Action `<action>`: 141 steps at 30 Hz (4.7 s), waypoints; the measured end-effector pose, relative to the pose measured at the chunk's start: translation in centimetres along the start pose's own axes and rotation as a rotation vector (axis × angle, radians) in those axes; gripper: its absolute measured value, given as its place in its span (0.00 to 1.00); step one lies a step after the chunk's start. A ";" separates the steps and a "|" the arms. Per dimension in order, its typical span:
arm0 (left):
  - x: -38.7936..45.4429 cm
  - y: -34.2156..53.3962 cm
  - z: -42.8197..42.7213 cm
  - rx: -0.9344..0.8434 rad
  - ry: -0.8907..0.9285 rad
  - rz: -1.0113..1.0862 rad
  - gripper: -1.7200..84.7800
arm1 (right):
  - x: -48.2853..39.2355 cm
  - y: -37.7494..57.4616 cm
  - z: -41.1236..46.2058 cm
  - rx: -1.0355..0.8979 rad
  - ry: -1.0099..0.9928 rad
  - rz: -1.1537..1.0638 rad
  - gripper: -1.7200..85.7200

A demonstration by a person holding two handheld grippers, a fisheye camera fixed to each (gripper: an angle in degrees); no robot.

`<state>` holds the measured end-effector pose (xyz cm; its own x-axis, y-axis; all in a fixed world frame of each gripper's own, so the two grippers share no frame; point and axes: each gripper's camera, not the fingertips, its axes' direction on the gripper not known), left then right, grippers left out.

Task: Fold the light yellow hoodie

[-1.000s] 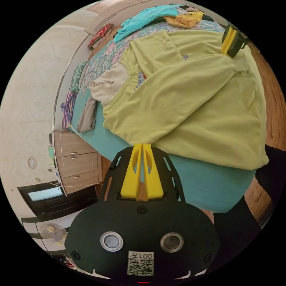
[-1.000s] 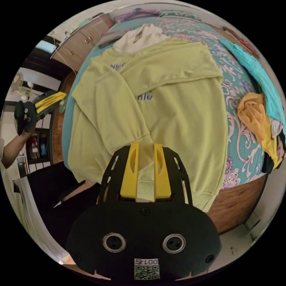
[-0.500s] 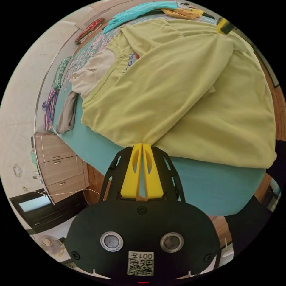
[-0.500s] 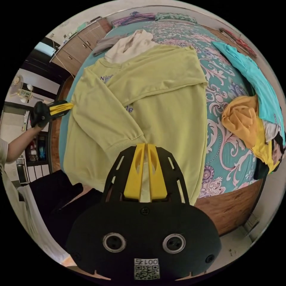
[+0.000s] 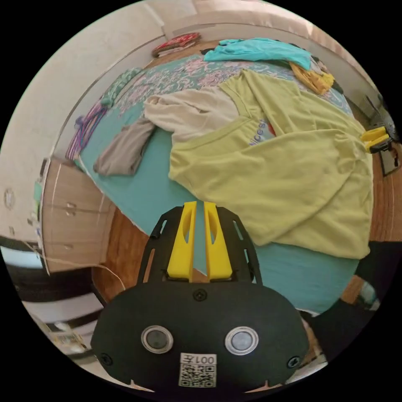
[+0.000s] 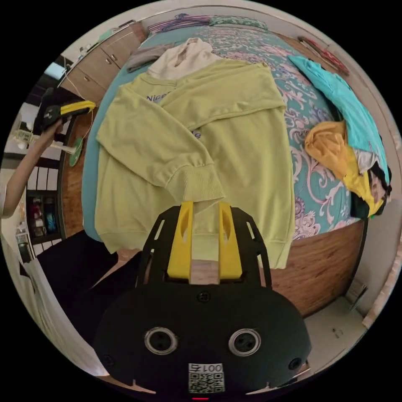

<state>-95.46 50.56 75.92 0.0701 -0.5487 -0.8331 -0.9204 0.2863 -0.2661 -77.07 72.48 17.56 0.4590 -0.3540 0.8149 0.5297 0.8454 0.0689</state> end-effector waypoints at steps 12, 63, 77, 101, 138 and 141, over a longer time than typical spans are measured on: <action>-8.5 -8.8 -1.9 -0.171 0.348 0.561 0.03 | 1.0 -2.2 3.9 -0.076 0.118 0.116 0.04; 4.0 -1.2 -42.6 0.448 0.648 -0.749 0.12 | 19.5 -26.8 -8.0 0.438 0.110 -0.373 0.16; -10.0 -17.4 -29.3 0.331 0.959 -0.932 0.14 | 31.9 -57.7 2.0 0.278 -0.400 -0.246 0.16; -12.2 -13.1 -29.8 0.602 0.957 -0.649 0.01 | 41.1 -54.8 -7.8 0.370 -0.989 -0.448 0.03; 16.8 2.2 -25.5 0.126 0.723 -0.372 0.08 | 21.6 -15.5 -5.4 0.088 -0.221 -0.559 0.10; 18.4 2.1 -23.5 0.064 0.744 -0.468 0.09 | 23.0 -15.2 -2.6 0.048 -0.319 -0.381 0.10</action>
<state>-105.17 22.62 71.46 0.1454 -0.9836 -0.1063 -0.8351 -0.0644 -0.5464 -72.73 50.40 33.78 -0.0055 -0.5080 0.8613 0.5802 0.6999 0.4166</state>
